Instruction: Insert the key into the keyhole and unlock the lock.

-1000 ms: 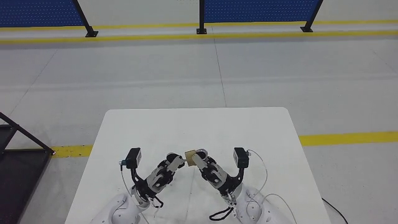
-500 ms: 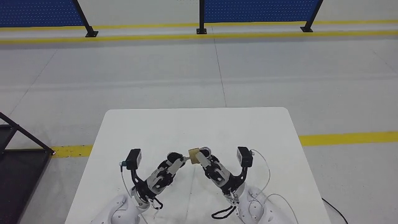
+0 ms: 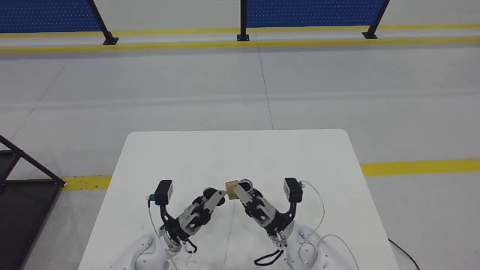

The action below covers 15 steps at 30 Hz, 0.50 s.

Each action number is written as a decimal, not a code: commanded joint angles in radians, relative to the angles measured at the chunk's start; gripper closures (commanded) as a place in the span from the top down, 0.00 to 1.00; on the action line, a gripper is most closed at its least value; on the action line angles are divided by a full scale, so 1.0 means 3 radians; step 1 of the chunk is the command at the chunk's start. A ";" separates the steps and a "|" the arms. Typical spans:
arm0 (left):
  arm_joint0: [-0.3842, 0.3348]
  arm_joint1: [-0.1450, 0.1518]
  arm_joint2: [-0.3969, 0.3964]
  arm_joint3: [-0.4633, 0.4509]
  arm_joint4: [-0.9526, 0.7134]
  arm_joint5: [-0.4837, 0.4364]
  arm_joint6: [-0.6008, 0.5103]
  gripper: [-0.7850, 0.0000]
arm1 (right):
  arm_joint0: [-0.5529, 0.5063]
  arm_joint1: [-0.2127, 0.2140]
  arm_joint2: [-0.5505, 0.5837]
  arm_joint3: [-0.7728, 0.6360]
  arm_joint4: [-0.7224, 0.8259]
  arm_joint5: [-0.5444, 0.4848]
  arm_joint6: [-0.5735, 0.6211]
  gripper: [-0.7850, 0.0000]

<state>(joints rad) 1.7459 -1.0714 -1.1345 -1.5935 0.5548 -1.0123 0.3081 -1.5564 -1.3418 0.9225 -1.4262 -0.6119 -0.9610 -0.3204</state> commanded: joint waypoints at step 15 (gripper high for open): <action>0.0036 -0.0033 -0.0152 -0.0024 0.0686 0.0077 0.0314 0.00 | -0.0014 -0.0003 0.0014 -0.0012 0.0022 0.0010 0.0071 0.00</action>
<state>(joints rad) 1.7542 -1.0797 -1.1769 -1.5987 0.7315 -0.9981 0.3878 -1.5603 -1.3428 0.9264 -1.4300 -0.6057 -0.9579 -0.3003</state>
